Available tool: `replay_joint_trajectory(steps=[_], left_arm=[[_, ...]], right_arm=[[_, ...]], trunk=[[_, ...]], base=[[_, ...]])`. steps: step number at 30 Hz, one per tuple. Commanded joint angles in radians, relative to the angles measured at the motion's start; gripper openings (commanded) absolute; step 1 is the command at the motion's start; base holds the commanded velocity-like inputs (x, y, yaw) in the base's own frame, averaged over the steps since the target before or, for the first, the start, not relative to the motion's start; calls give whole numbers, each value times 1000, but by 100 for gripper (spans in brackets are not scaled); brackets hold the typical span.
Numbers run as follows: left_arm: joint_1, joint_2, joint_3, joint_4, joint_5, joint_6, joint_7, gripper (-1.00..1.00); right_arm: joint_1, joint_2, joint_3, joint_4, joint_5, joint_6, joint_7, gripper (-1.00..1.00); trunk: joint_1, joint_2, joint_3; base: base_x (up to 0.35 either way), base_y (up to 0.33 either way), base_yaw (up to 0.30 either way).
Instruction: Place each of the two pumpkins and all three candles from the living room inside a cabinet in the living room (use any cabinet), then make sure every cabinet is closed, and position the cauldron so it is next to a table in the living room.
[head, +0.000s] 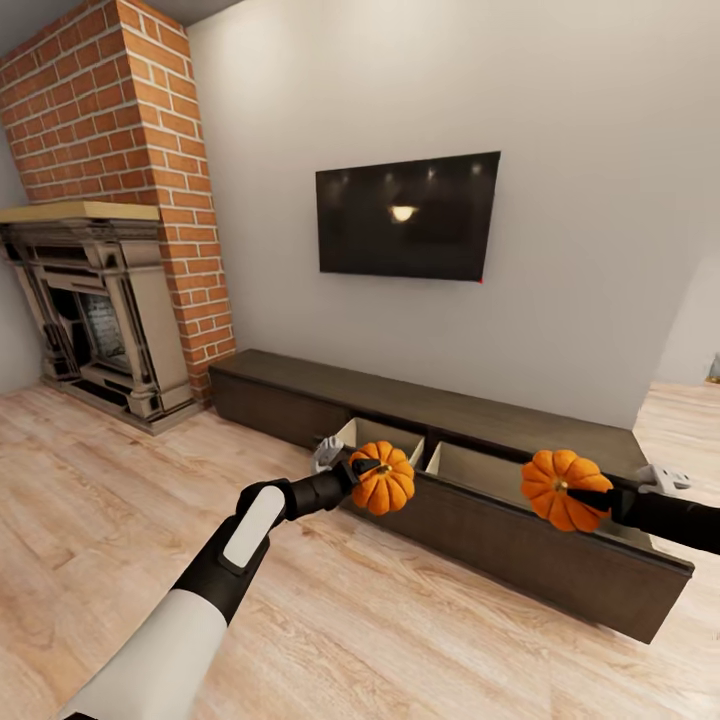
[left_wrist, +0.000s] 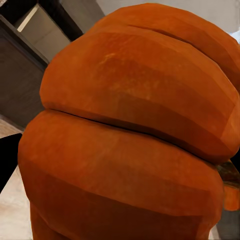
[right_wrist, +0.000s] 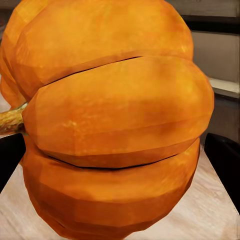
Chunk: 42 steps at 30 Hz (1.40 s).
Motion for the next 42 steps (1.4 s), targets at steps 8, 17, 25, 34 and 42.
replay_joint_trajectory(steps=[8,17,25,34,42], left_arm=[[-7,-9,-4,31,-7,4,40,-100],[-12,-15,-5,42,-5,11,51,-100],[-18,-21,-7,83,-5,12,47,-100],[-20,-20,-7,133,-7,-2,48,-100],[-14,-14,-9,152,-6,-5,43,-100]], right_arm=[[-3,0,-1,6,11,4,7,-100],[-7,3,-1,42,7,4,-59,-100],[-61,105,4,161,10,4,-93,-100],[-76,150,56,216,10,4,-143,-100],[-76,233,108,241,44,4,-202,-100]], trunk=[[0,0,-1],[0,0,-1],[0,0,-1],[0,0,-1],[0,0,-1]], base=[[319,0,-291],[343,-14,-299],[343,-110,-299],[332,-162,-299],[324,-176,-299]])
